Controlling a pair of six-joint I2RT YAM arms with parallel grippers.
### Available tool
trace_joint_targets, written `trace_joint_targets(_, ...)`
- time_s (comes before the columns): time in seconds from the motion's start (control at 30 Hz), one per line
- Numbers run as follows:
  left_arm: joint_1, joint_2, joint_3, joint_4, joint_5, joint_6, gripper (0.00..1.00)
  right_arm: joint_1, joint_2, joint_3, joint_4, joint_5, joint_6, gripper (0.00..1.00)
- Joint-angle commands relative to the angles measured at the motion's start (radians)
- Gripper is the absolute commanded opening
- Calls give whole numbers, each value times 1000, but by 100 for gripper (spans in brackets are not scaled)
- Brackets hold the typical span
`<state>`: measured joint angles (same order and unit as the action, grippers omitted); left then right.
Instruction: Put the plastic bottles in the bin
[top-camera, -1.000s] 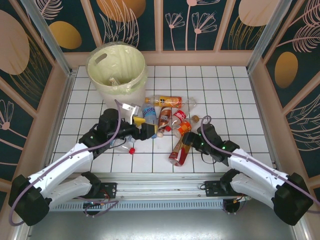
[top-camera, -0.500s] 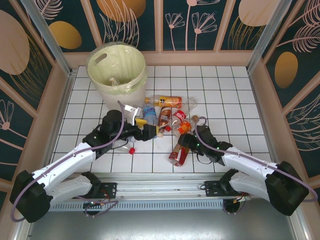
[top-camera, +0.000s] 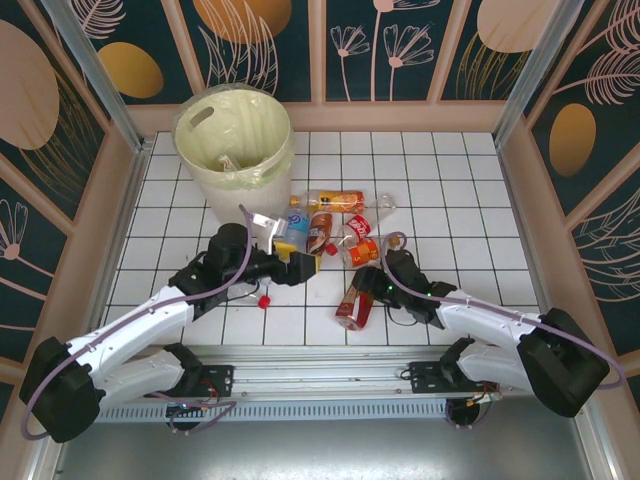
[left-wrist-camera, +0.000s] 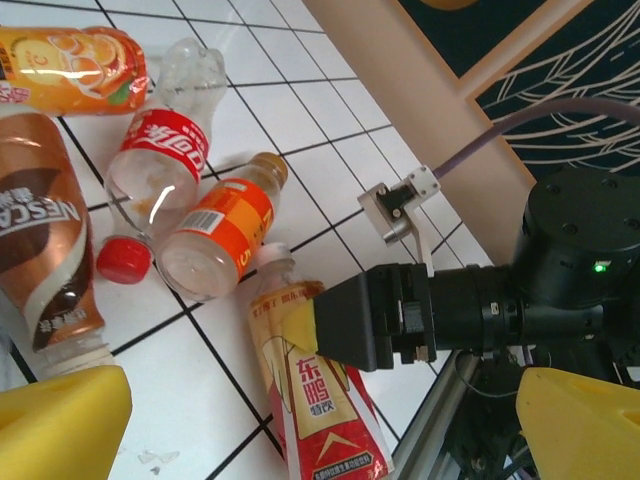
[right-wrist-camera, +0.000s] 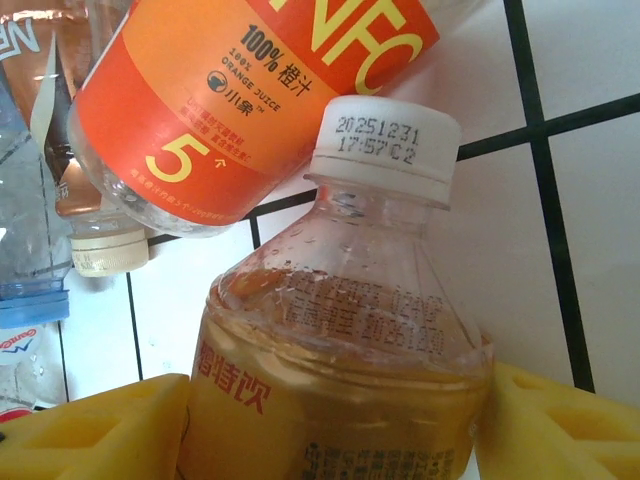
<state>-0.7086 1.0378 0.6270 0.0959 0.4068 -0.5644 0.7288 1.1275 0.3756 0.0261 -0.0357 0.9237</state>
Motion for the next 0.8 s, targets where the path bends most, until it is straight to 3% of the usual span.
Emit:
trace_joint_targets(0.0,-20,5,-21,50,-11,-28,98,9,-32,-12,-12,17,-2,68)
trace_joint_targets(0.5,-163,200,37,68,-2,-106,99,9,-331,60,-220,143,-136,67)
trace_joint_targets(0.77,-284,355,143,97,-48,-162,99,7,-369,122,-247,146,-178,67)
